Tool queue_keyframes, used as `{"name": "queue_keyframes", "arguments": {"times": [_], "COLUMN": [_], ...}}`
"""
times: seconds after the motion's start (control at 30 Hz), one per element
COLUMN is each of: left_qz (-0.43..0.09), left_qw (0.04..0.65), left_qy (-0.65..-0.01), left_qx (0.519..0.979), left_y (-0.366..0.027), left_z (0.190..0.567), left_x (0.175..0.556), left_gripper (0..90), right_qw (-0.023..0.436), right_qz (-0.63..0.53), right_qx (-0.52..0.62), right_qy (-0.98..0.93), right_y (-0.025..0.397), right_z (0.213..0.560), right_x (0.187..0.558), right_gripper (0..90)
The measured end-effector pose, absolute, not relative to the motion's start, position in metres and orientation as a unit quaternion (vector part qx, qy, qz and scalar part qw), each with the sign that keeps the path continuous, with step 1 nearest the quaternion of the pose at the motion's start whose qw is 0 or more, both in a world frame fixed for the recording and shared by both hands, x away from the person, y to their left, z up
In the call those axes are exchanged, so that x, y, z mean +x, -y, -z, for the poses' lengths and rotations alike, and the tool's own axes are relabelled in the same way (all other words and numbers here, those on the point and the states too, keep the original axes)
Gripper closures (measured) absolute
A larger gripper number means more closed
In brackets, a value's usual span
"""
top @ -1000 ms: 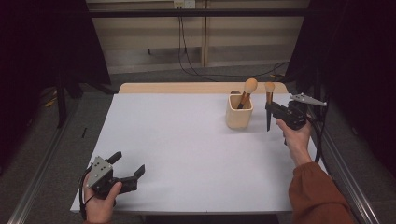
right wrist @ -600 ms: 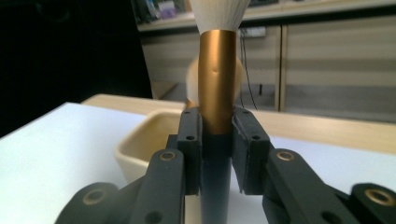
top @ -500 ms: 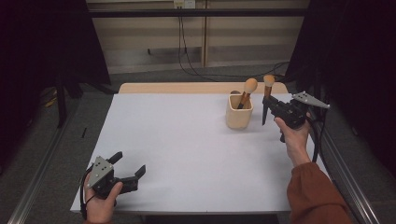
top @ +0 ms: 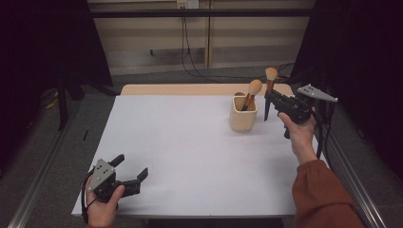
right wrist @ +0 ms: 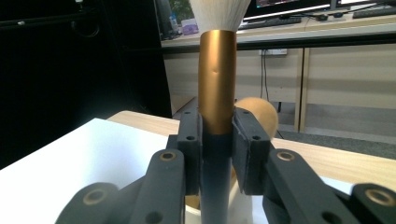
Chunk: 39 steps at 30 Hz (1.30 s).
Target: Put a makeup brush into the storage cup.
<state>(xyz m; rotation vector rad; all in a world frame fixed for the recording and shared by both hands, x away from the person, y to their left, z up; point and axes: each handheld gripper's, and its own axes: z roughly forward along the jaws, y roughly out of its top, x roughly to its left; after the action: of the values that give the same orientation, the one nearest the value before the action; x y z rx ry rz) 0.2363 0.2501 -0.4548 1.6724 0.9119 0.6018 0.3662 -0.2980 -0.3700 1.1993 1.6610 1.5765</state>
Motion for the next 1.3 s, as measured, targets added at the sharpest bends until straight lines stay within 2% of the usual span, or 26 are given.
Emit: {"name": "queue_keyframes", "arguments": {"times": [0.73, 1.3], "left_qz": [-0.251, -0.255], "left_qw": [0.545, 0.541], "left_qy": [-0.387, -0.388], "left_qx": [0.701, 0.702], "left_y": [-0.250, -0.250], "left_z": [0.455, 0.455], "left_x": [0.237, 0.238], "left_gripper": [2.8, 2.8], "right_qw": [0.272, 0.274], "right_qz": [-0.603, -0.597], "right_qx": [0.424, 0.435], "right_qy": [-0.619, -0.615], "right_y": [0.269, 0.260], "right_z": [0.342, 0.344], "right_x": [0.393, 0.417], "right_gripper": [74.7, 74.7]}}
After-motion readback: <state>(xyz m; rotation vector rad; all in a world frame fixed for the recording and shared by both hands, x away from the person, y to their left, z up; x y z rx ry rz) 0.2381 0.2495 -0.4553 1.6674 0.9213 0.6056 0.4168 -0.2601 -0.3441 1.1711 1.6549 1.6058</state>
